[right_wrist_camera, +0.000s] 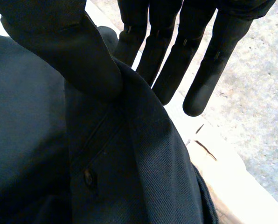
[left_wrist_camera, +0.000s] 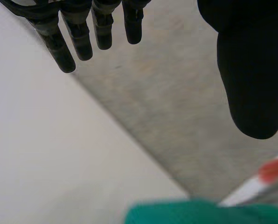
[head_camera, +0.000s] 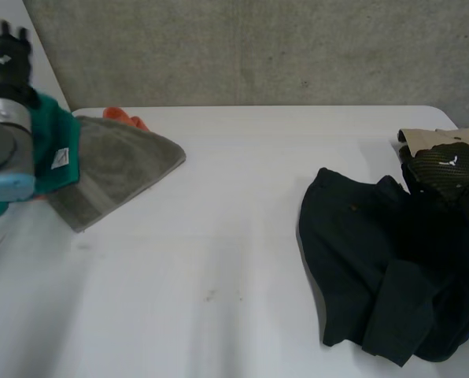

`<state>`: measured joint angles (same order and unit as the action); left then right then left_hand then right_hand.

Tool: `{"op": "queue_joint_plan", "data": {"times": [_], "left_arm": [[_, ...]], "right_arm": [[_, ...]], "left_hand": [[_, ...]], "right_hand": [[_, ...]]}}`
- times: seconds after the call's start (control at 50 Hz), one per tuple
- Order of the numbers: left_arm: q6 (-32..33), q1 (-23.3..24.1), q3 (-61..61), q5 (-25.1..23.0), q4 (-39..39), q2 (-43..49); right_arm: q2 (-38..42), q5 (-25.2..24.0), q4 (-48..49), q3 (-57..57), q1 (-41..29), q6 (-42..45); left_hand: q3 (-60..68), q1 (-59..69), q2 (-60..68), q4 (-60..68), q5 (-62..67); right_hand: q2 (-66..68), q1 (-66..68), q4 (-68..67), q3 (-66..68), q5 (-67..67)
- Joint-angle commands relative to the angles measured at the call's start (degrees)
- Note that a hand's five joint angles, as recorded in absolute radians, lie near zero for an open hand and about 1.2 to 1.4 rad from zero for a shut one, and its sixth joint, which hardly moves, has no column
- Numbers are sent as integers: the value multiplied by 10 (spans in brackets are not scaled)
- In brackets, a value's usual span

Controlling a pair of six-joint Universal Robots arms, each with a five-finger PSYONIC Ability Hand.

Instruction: Fold the laundry.

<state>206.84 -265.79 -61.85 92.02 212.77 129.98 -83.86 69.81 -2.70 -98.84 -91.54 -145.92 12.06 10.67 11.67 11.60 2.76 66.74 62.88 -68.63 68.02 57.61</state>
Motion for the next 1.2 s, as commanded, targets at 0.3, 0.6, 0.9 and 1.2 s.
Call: {"op": "queue_joint_plan", "data": {"times": [0.3,0.6,0.9,1.2], "left_arm": [[-159,265,-257,-15,-97,-153],[-273,299,-206,-31,-104,-97],[-260,135,-297,-22,-175,-266],[-259,228,-431,-121,-364,-395]], "right_arm": [[-116,-35,1,10,-157,-16],[-72,-86,-5,36,-271,-131],[-67,-60,-73,141,-209,-230],[-138,-7,-309,74,-87,152]], "left_hand": [[-21,-7,-17,-16,-28],[-21,-7,-17,-16,-28],[-21,-7,-17,-16,-28],[-2,12,2,3,-9]], "right_hand": [[133,171,-114,120,124],[-373,-334,392,-386,-382],[-567,-529,586,-580,-576],[-567,-529,586,-580,-576]]}}
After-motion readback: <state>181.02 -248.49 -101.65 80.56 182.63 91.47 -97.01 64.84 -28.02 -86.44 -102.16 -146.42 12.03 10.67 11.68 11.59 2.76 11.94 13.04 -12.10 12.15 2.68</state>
